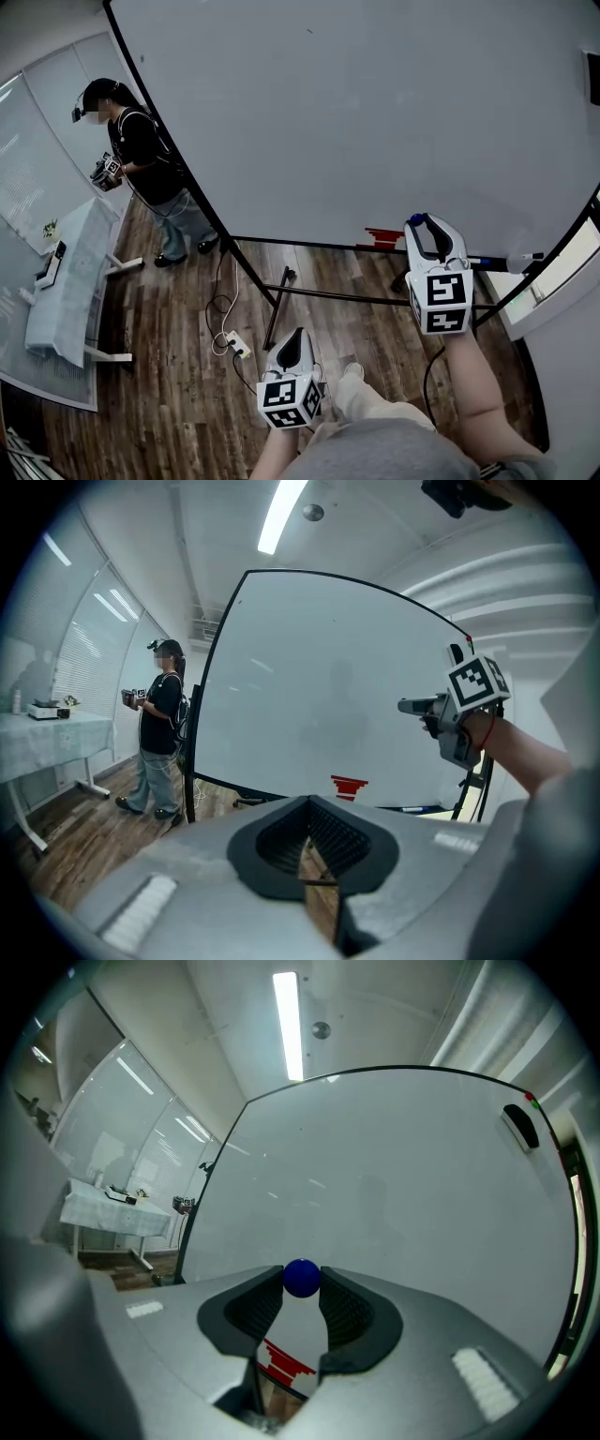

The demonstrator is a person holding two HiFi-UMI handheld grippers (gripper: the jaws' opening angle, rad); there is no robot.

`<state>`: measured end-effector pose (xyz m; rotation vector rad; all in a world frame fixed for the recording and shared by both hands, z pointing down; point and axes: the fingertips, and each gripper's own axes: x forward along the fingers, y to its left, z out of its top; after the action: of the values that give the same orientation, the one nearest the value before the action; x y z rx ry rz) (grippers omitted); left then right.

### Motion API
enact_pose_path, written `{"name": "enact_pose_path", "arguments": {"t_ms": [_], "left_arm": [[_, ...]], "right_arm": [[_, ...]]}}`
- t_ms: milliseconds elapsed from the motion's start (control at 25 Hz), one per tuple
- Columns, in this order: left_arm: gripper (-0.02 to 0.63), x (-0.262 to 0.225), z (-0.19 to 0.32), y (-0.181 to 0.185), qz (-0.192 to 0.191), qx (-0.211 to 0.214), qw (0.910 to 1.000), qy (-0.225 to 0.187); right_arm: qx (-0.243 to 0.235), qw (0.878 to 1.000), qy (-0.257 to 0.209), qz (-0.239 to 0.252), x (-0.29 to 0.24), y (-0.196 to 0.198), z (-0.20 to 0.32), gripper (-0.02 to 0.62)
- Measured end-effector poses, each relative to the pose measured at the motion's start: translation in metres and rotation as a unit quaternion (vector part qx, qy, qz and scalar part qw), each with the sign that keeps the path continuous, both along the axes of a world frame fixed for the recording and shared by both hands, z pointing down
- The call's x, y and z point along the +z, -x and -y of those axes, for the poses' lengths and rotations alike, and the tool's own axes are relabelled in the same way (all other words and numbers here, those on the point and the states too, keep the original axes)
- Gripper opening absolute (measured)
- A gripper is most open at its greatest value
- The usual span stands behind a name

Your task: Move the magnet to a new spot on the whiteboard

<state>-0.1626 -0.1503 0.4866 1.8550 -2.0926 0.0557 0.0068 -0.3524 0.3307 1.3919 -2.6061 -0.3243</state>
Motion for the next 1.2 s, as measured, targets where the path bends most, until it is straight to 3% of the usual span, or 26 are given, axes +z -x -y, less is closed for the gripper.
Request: {"name": "enact_pose_path", "arguments": {"t_ms": [280, 600, 1200], "left_arm": [[0.004, -0.001, -0.018, 0.016, 0.005, -0.026, 0.9996, -0.003], [0.003, 0.004, -0.015, 0.073, 0.006, -0.060, 0.9982, -0.003], [0.005, -0.019, 0.047, 0.178, 0.019, -0.046, 0.9985, -0.023]], "right_arm": [[-0.023, 1.000, 0.003, -0.001, 0.002, 0.017, -0.014, 0.123], [-0.045, 0.999, -0.003, -0.001, 0.000, 0.072, -0.002, 0.123], [-0.055, 0.998, -0.030, 0.007, -0.031, 0.190, 0.040, 0.123]]}}
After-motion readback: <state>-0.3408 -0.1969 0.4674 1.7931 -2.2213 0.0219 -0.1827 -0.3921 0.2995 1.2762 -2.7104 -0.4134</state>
